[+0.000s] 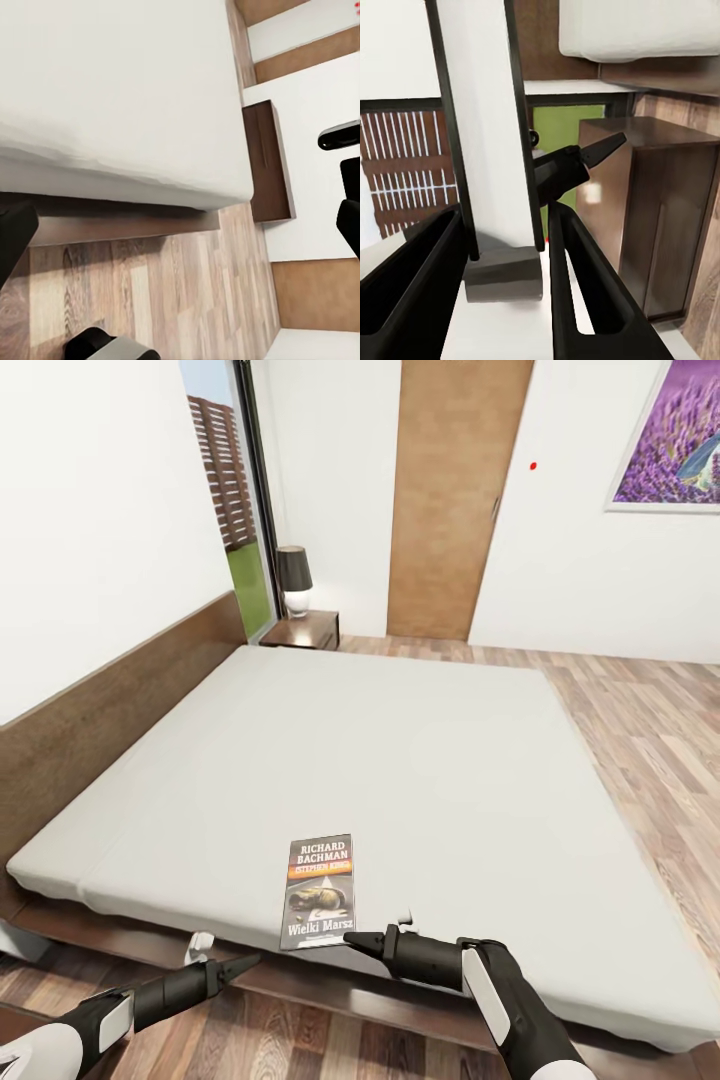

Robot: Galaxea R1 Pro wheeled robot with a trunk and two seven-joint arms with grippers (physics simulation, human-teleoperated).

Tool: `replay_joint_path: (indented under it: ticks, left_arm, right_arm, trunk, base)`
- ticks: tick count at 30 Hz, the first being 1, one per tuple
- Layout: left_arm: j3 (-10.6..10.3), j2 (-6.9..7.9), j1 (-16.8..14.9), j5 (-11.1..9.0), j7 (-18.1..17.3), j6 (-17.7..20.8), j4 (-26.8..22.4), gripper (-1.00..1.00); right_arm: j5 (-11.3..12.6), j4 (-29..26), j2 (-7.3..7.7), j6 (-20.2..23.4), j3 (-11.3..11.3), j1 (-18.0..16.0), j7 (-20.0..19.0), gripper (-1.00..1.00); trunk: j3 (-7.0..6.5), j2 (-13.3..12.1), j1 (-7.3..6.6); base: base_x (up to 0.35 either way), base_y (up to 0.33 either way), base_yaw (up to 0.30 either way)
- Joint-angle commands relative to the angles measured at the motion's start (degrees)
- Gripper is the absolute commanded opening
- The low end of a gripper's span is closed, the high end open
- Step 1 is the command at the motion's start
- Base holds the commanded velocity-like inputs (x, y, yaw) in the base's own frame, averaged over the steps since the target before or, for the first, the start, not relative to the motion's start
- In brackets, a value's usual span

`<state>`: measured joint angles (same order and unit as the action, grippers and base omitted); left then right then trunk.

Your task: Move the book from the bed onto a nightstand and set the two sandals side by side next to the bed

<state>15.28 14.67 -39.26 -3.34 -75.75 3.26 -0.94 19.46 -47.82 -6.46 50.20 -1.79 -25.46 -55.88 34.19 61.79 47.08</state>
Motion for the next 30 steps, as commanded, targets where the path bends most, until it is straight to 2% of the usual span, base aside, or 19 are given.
replay_joint_path:
  ticks: [1,30]
  left_arm:
    - [-0.2,0.01,0.0,-0.4,-0.2,0.3,0.0,1.0]
    - [-0.2,0.01,0.0,-0.4,-0.2,0.3,0.0,1.0]
  right_arm:
    - [-0.1,0.0,-0.05,0.2,-0.2,0.0,-0.3,-1.0]
    - [-0.1,0.0,-0.04,0.2,-0.2,0.0,-0.3,-1.0]
  trunk:
    - [-0.05,0.0,0.0]
    - [-2.76,0.0,0.0]
  base:
    - [0.0,0.0,0.0]
    - [0.0,0.0,0.0]
